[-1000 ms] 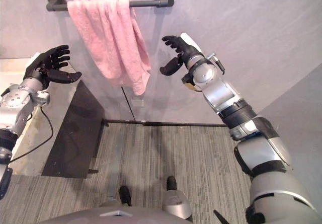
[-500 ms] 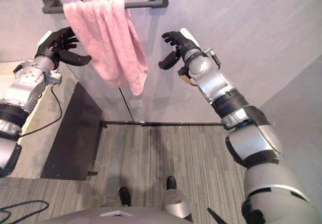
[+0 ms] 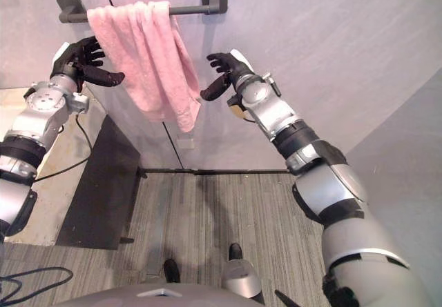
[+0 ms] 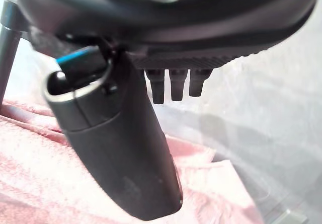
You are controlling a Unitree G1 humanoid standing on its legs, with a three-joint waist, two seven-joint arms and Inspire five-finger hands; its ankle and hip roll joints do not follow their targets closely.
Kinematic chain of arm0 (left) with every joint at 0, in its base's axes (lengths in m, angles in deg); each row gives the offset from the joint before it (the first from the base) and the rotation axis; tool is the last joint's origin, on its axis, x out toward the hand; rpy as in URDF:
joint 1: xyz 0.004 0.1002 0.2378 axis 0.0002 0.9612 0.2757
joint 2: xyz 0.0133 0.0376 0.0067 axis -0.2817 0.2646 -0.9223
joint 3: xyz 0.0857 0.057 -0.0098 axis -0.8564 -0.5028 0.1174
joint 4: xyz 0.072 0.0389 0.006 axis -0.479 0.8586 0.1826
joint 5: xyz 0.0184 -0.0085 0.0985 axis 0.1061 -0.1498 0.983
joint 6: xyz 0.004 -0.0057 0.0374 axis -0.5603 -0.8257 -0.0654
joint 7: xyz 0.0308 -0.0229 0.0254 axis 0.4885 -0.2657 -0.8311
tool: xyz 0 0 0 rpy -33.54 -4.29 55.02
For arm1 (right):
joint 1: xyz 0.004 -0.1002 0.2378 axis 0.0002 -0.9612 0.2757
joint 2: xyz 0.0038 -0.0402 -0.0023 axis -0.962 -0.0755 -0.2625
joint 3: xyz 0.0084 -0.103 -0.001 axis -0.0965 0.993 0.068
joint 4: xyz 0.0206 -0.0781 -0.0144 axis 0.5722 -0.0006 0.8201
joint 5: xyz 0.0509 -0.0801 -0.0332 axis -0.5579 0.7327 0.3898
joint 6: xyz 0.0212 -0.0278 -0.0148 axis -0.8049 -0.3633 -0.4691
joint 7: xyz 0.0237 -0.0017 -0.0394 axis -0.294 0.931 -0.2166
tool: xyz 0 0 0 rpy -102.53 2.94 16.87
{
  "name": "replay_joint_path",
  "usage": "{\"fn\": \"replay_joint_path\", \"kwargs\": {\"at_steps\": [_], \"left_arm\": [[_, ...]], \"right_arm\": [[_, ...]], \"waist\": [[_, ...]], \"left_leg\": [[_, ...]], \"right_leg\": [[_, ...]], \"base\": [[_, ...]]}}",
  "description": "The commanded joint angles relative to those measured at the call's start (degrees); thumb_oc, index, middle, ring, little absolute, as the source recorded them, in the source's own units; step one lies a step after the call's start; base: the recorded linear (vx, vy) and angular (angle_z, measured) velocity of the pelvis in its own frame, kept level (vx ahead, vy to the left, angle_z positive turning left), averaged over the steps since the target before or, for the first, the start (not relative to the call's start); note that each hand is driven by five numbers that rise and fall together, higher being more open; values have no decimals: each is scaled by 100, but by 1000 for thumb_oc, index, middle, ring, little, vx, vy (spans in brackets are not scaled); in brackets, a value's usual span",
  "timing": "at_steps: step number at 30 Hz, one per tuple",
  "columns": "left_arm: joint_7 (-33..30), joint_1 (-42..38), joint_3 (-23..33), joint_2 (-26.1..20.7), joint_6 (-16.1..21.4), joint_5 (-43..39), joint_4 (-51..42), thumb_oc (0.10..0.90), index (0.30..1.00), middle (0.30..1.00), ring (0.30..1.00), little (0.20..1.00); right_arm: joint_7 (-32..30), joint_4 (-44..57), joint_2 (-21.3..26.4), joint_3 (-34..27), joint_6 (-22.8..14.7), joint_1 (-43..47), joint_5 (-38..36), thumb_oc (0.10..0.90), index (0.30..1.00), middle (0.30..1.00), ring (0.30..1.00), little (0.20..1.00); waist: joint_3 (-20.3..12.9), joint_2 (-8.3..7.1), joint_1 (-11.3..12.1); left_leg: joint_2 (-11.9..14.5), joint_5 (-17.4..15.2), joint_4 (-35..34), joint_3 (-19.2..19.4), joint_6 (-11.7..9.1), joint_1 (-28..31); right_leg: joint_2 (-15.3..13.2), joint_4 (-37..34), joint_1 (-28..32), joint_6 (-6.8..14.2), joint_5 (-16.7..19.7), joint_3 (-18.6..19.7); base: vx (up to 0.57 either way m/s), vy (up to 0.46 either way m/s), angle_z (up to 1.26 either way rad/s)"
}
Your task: Organize the bathroom.
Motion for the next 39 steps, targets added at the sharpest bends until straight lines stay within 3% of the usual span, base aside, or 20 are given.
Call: {"fn": "replay_joint_path", "kwargs": {"at_steps": [1,8,20,21,22,24,25,36,37,39], "left_arm": [[-283,-923,-188,-47,440,-223,200,800,900,900,900,900],[-277,-1004,-314,19,368,-120,252,800,900,900,900,900],[-271,-932,-264,138,266,-305,318,800,900,900,900,900],[-225,-905,-231,177,223,-386,310,800,900,900,900,900],[-208,-900,-225,184,211,-410,308,800,900,900,900,900],[-125,-870,-189,228,165,-490,302,800,900,900,900,900],[-102,-850,-177,266,152,-522,302,800,900,900,900,900],[-260,-879,-174,523,147,-699,371,800,900,900,900,900],[-285,-913,-177,523,153,-702,381,800,900,900,900,900],[-304,-938,-188,527,133,-701,391,800,900,900,900,900]], "right_arm": [[-452,-462,-302,75,-603,1145,-745,800,900,900,900,900],[-608,-638,-588,-65,-887,1044,-708,800,900,900,900,900],[-502,-798,-479,-129,-1044,1326,-709,800,900,900,900,900],[-502,-805,-504,-154,-1022,1330,-764,748,822,822,822,822],[-493,-816,-506,-160,-1023,1332,-800,747,820,820,820,820],[-483,-826,-537,-191,-1001,1330,-957,761,841,841,841,841],[-478,-845,-562,-202,-1008,1326,-1011,800,900,900,900,900],[-370,-963,-678,-283,-991,1259,-1448,800,900,900,900,900],[-391,-994,-724,-303,-1006,1246,-1532,660,691,691,691,691],[-385,-1021,-760,-307,-1006,1238,-1624,546,519,519,519,519]], "waist": [[-659,68,237],[-715,104,262],[-686,229,216],[-676,237,208],[-674,241,206],[-659,262,190],[-647,275,181],[-559,327,99],[-541,333,94],[-532,337,91]], "left_leg": [[592,-71,593,160,-357,-278],[593,-63,543,170,-353,-249],[588,-27,473,219,-364,-266],[584,-24,472,219,-365,-278],[583,-23,468,219,-365,-279],[580,-19,458,226,-366,-281],[578,-17,460,227,-366,-289],[567,-1,485,238,-364,-322],[563,-3,494,246,-361,-328],[565,2,496,256,-363,-327]], "right_leg": [[-215,924,-390,137,-1105,470],[-232,886,-370,162,-1065,438],[-299,863,-436,203,-1018,430],[-306,871,-452,203,-1017,436],[-308,874,-457,204,-1017,438],[-318,892,-484,206,-1022,441],[-320,910,-505,204,-1024,452],[-339,1034,-609,190,-1053,501],[-352,1046,-626,191,-1049,502],[-358,1048,-632,193,-1041,498]], "base": [[0,0,0],[11,12,3],[5,25,1],[0,0,0],[12,31,0],[7,15,0],[0,0,0],[0,0,0],[0,0,0],[0,0,0]]}}
